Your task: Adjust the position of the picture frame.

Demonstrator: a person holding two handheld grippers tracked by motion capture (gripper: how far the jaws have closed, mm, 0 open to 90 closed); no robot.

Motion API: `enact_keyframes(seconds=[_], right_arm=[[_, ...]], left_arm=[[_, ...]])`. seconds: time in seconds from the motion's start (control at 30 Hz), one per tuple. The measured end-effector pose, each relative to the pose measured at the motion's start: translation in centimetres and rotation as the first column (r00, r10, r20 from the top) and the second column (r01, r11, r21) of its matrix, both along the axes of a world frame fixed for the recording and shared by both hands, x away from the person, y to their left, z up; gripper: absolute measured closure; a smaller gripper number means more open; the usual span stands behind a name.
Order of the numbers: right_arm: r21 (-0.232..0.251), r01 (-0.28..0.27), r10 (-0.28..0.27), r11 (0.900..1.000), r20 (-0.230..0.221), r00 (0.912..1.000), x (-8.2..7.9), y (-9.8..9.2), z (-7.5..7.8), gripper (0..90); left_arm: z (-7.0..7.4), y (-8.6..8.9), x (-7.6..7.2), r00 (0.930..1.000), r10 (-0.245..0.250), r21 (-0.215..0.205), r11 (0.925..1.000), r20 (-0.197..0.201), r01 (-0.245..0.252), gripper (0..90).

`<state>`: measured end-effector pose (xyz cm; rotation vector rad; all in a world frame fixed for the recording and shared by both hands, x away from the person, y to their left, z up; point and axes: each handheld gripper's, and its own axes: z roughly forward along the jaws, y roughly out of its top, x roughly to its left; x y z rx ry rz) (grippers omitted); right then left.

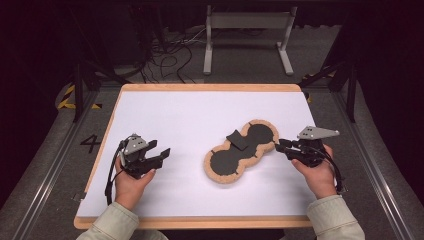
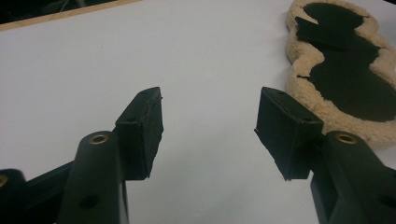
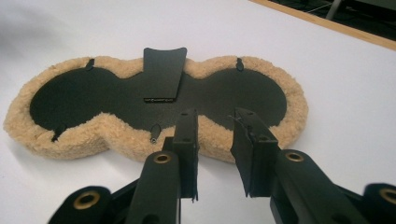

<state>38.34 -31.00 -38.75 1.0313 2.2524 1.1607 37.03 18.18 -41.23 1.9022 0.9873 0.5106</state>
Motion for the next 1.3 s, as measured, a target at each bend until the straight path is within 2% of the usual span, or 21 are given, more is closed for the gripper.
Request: enact_keyframes(seconds=[0.07, 0.23, 0.3, 0.43, 0.6, 0.67, 0.77, 0.8, 0.83, 0.87, 0.9, 1.13, 1.3], right_arm=[[-0.002, -0.017, 0.017, 1.000, 0.017, 0.9997, 0.0, 0.2, 0.3, 70.1], [-0.014, -0.030, 0.030, 0.999, 0.031, 0.9991, 0.2, 0.8, 0.7, 69.3], [-0.036, -0.036, 0.037, 0.999, 0.026, 0.9990, 0.4, 1.2, 0.8, 69.6], [-0.071, -0.060, 0.061, 0.996, 0.001, 0.9982, 1.3, 2.1, 1.3, 75.8], [-0.129, -0.096, 0.091, 0.987, -0.043, 0.9949, 3.0, 3.6, 1.8, 80.8], [-0.137, -0.095, 0.088, 0.986, -0.059, 0.9944, 3.6, 3.9, 1.9, 83.6], [-0.164, -0.072, 0.051, 0.984, -0.127, 0.9906, 6.0, 4.3, 1.7, 89.9], [-0.164, -0.072, 0.051, 0.984, -0.127, 0.9906, 6.0, 4.3, 1.7, 89.9], [-0.168, -0.055, 0.031, 0.984, -0.143, 0.9893, 6.8, 4.3, 1.7, 90.0], [-0.168, -0.055, 0.031, 0.984, -0.143, 0.9893, 6.8, 4.3, 1.7, 90.0], [-0.169, -0.042, 0.016, 0.985, -0.149, 0.9886, 7.8, 4.2, 1.8, 90.0], [-0.150, 0.008, -0.032, 0.989, -0.162, 0.9863, 9.8, 3.5, 1.8, 90.0], [-0.154, 0.001, -0.031, 0.988, -0.192, 0.9810, 10.3, 3.5, 0.8, 90.0]], left_arm=[[0.1, -0.1, -0.2, 0.9998, -0.009, 0.002, 1.0000, 0.018, 0.009, 41.4], [0.0, 0.0, -0.1, 0.9999, -0.004, -0.017, 0.9998, 0.012, 0.005, 40.7], [0.0, 0.0, -0.2, 0.9999, -0.003, -0.018, 0.9998, 0.014, 0.003, 40.8], [0.1, 0.3, -0.6, 0.9998, -0.003, -0.009, 1.0000, 0.017, 0.003, 41.1], [-0.1, 0.9, -1.3, 0.9998, 0.009, -0.002, 1.0000, 0.015, -0.009, 41.2], [-0.2, 1.1, -1.5, 0.9998, 0.016, -0.001, 0.9999, 0.011, -0.016, 41.2], [-0.3, 1.8, -2.1, 0.9994, 0.033, -0.001, 0.9995, 0.009, -0.033, 41.2], [-0.3, 1.9, -2.2, 0.9993, 0.036, 0.000, 0.9994, 0.010, -0.036, 41.2], [-0.4, 2.1, -2.3, 0.9991, 0.040, 0.002, 0.9992, 0.011, -0.040, 40.5], [-0.5, 2.2, -2.5, 0.9990, 0.044, -0.001, 0.9990, 0.007, -0.044, 40.5], [-0.6, 2.5, -2.7, 0.9987, 0.051, -0.001, 0.9987, 0.002, -0.051, 39.9], [-0.8, 3.1, -3.2, 0.9979, 0.064, -0.009, 0.9979, -0.010, -0.064, 39.3], [-1.0, 3.0, -3.3, 0.9981, 0.060, -0.003, 0.9982, -0.015, -0.060, 39.3]])
